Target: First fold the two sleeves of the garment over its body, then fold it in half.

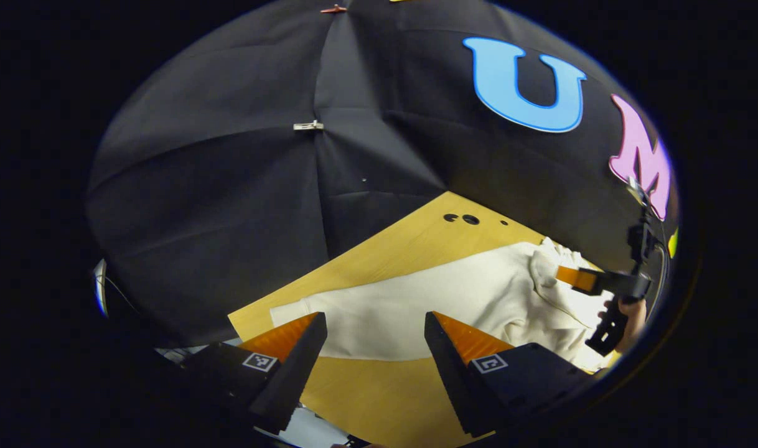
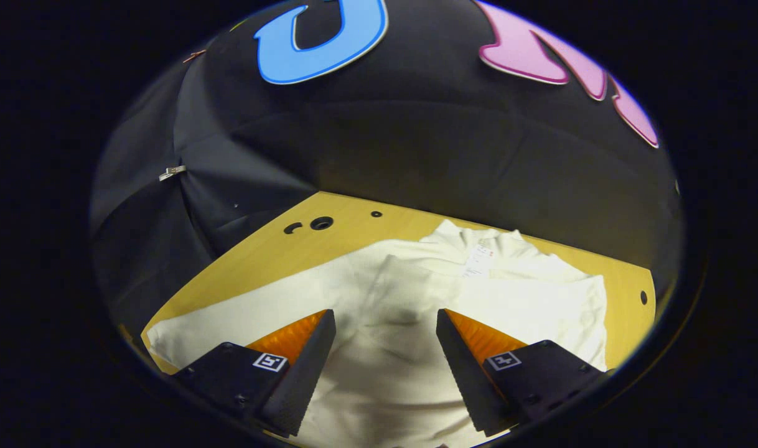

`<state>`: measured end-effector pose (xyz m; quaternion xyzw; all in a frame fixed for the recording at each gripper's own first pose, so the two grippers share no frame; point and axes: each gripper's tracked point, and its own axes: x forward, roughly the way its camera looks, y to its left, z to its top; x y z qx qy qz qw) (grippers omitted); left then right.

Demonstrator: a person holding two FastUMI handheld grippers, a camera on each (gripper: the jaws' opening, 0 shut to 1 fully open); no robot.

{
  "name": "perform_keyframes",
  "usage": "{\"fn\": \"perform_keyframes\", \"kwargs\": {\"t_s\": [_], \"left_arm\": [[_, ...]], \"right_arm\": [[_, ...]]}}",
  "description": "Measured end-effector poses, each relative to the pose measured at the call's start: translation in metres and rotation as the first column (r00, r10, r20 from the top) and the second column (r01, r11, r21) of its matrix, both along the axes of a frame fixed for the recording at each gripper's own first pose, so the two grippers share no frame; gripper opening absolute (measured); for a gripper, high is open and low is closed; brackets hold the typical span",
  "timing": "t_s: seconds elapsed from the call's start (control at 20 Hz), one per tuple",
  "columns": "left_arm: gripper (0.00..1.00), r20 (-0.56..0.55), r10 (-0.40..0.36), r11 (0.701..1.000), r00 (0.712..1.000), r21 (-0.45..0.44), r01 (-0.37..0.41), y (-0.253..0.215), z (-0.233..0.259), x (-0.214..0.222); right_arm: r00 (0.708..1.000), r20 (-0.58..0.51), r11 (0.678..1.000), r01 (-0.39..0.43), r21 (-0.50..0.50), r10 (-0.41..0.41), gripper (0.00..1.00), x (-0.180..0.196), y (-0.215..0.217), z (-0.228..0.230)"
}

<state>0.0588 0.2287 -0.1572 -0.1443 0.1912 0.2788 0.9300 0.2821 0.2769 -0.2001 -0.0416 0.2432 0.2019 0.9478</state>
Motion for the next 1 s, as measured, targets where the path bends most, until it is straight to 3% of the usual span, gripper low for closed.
{"fn": "perform_keyframes", "kwargs": {"t_s": [0.2, 0.45, 0.8, 1.0], "left_arm": [[0.98, -0.05, 0.081, 0.995, 0.995, 0.06, -0.078, 0.036, -0.024, -0.002], [0.98, -0.108, 0.168, 0.986, 0.98, 0.012, -0.168, 0.061, -0.072, -0.008], [0.97, -0.167, 0.173, 0.982, 0.971, -0.048, -0.183, 0.068, -0.105, -0.006], [0.98, -0.26, 0.153, 0.985, 0.954, -0.041, -0.169, 0.068, -0.13, -0.003]], "right_arm": [[0.996, -0.05, 0.997, 0.076, 0.015, -0.075, 0.99, -0.023, -0.053, -0.003], [0.981, -0.046, 0.982, 0.186, -0.034, -0.187, 0.99, -0.048, -0.141, 0.006], [0.94, -0.097, 0.945, 0.325, -0.046, -0.328, 0.99, -0.092, -0.221, -0.003], [0.925, -0.109, 0.932, 0.36, -0.044, -0.363, 0.99, -0.105, -0.238, -0.01]]}}
